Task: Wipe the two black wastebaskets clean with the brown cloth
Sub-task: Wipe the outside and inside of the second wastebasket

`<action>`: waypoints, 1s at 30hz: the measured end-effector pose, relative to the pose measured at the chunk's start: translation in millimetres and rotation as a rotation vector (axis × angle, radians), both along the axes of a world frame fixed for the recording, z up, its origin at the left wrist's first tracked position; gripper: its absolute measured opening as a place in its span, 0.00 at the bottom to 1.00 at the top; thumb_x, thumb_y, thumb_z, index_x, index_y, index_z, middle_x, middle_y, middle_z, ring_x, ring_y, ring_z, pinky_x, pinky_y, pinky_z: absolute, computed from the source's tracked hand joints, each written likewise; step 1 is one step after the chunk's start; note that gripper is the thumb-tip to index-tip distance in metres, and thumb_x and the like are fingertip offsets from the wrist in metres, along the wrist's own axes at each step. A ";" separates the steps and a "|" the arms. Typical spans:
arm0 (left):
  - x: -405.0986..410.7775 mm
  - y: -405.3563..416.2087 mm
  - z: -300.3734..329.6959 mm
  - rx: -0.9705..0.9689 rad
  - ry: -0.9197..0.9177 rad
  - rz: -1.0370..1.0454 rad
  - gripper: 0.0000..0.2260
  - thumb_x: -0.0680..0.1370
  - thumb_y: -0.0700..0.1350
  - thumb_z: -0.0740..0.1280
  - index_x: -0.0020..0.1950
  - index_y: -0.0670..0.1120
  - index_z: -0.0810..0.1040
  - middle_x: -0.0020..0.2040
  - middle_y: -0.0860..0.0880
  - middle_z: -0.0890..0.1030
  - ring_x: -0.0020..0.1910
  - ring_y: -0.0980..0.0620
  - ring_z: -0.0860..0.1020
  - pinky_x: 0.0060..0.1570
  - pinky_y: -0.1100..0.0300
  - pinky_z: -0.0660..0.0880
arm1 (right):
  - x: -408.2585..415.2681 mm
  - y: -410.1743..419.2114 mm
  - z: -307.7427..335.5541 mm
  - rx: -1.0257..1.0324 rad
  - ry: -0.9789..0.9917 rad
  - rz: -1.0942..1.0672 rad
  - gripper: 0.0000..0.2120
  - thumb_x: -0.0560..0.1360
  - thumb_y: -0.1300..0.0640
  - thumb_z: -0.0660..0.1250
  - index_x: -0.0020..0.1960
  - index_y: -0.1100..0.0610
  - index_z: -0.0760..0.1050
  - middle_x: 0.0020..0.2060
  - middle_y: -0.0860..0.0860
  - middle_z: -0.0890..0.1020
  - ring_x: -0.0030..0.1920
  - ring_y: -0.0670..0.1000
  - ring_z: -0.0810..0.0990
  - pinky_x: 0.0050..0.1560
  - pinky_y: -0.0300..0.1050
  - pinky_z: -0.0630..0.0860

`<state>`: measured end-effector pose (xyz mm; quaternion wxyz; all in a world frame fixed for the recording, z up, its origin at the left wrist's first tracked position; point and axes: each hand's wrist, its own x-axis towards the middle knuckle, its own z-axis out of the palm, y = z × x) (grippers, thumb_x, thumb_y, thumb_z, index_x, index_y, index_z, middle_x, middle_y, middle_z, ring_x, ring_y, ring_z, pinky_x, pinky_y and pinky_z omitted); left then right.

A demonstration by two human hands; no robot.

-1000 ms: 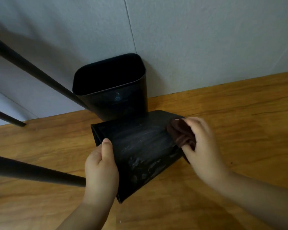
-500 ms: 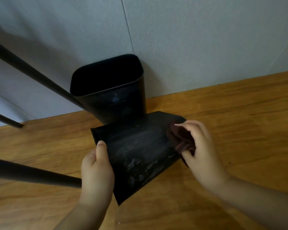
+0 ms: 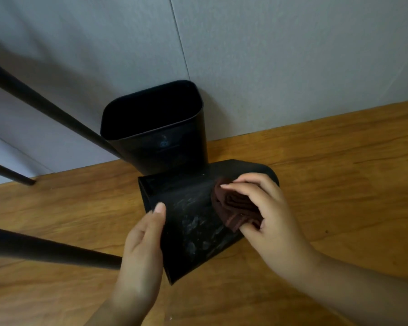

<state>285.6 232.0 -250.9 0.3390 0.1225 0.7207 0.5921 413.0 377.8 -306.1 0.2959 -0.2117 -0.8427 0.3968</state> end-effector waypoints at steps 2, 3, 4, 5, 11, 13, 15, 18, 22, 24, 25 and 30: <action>3.0 -3.8 -8.7 -0.102 0.251 -0.050 0.19 0.77 0.58 0.55 0.47 0.49 0.81 0.44 0.50 0.84 0.44 0.60 0.82 0.43 0.63 0.72 | 0.1 -1.1 -2.2 -0.062 0.003 -0.008 0.25 0.71 0.63 0.73 0.65 0.48 0.75 0.61 0.43 0.71 0.64 0.49 0.72 0.62 0.48 0.74; 4.6 -4.5 -12.3 -0.148 0.374 -0.060 0.20 0.76 0.59 0.54 0.44 0.48 0.80 0.40 0.48 0.83 0.40 0.59 0.81 0.40 0.64 0.72 | 0.3 -2.3 -2.9 -0.087 0.003 -0.020 0.24 0.71 0.62 0.73 0.65 0.48 0.75 0.61 0.43 0.71 0.64 0.49 0.72 0.63 0.48 0.74; 6.0 -5.0 -15.5 -0.174 0.452 -0.069 0.22 0.76 0.60 0.52 0.41 0.46 0.79 0.37 0.46 0.82 0.37 0.57 0.80 0.38 0.63 0.72 | 0.0 -3.3 -2.6 -0.102 0.005 -0.039 0.24 0.71 0.62 0.74 0.65 0.48 0.75 0.61 0.43 0.71 0.64 0.49 0.72 0.63 0.49 0.74; 7.2 -4.5 -17.1 -0.178 0.485 -0.070 0.24 0.75 0.61 0.52 0.40 0.44 0.78 0.35 0.46 0.80 0.35 0.55 0.79 0.37 0.61 0.72 | -0.9 -5.5 -0.8 -0.109 0.006 -0.060 0.24 0.71 0.62 0.74 0.65 0.48 0.74 0.61 0.43 0.71 0.65 0.49 0.72 0.63 0.49 0.74; 6.5 8.1 -17.1 -0.062 0.544 -0.028 0.24 0.78 0.58 0.50 0.39 0.42 0.77 0.35 0.42 0.79 0.33 0.51 0.78 0.35 0.56 0.75 | -18.0 -37.2 25.9 0.066 -0.007 0.084 0.30 0.68 0.61 0.74 0.66 0.43 0.71 0.64 0.41 0.68 0.66 0.45 0.68 0.65 0.44 0.71; 5.6 6.7 -17.6 -0.038 0.532 0.003 0.24 0.78 0.58 0.50 0.40 0.43 0.78 0.36 0.44 0.80 0.34 0.51 0.79 0.36 0.58 0.75 | -15.9 -36.8 24.3 0.110 0.006 0.165 0.30 0.68 0.61 0.74 0.67 0.45 0.72 0.64 0.42 0.69 0.66 0.46 0.68 0.65 0.44 0.71; 4.5 4.0 -18.7 -0.053 0.494 0.022 0.25 0.78 0.59 0.50 0.41 0.43 0.77 0.36 0.44 0.80 0.36 0.49 0.79 0.39 0.55 0.76 | -11.9 -26.2 16.2 0.105 0.000 0.169 0.29 0.68 0.62 0.74 0.67 0.46 0.73 0.64 0.43 0.70 0.66 0.47 0.69 0.65 0.44 0.71; 2.8 5.8 -18.2 -0.065 0.416 0.085 0.25 0.77 0.60 0.50 0.45 0.43 0.78 0.41 0.45 0.82 0.41 0.54 0.81 0.44 0.56 0.77 | -13.6 -8.8 7.4 -0.010 0.006 -0.036 0.25 0.71 0.59 0.72 0.67 0.49 0.72 0.63 0.44 0.70 0.65 0.48 0.71 0.63 0.49 0.73; 0.2 13.1 -13.4 -0.058 0.447 0.100 0.26 0.78 0.59 0.51 0.41 0.40 0.77 0.37 0.43 0.80 0.37 0.49 0.80 0.39 0.58 0.76 | -21.4 -23.6 18.4 0.039 -0.007 -0.005 0.27 0.70 0.59 0.72 0.67 0.47 0.72 0.63 0.44 0.69 0.66 0.48 0.69 0.64 0.47 0.72; -0.5 14.1 -11.7 -0.045 0.476 0.088 0.26 0.79 0.58 0.51 0.37 0.41 0.76 0.31 0.44 0.79 0.32 0.50 0.79 0.34 0.60 0.76 | -18.1 -35.6 22.8 0.108 -0.009 0.160 0.27 0.69 0.59 0.71 0.66 0.44 0.72 0.64 0.43 0.69 0.66 0.47 0.69 0.65 0.42 0.70; -1.2 13.7 -11.3 -0.044 0.480 0.085 0.25 0.79 0.57 0.51 0.35 0.42 0.76 0.30 0.46 0.79 0.30 0.51 0.78 0.32 0.61 0.75 | -14.4 -37.1 21.7 0.138 -0.003 0.216 0.26 0.69 0.58 0.71 0.66 0.44 0.73 0.64 0.43 0.69 0.65 0.46 0.69 0.65 0.41 0.69; -5.8 10.0 -15.8 -0.131 0.448 0.153 0.23 0.79 0.59 0.50 0.40 0.45 0.75 0.40 0.43 0.81 0.42 0.47 0.80 0.44 0.52 0.77 | -1.7 -8.2 4.5 0.124 -0.038 0.075 0.25 0.69 0.59 0.69 0.65 0.46 0.74 0.64 0.43 0.70 0.66 0.47 0.69 0.66 0.46 0.71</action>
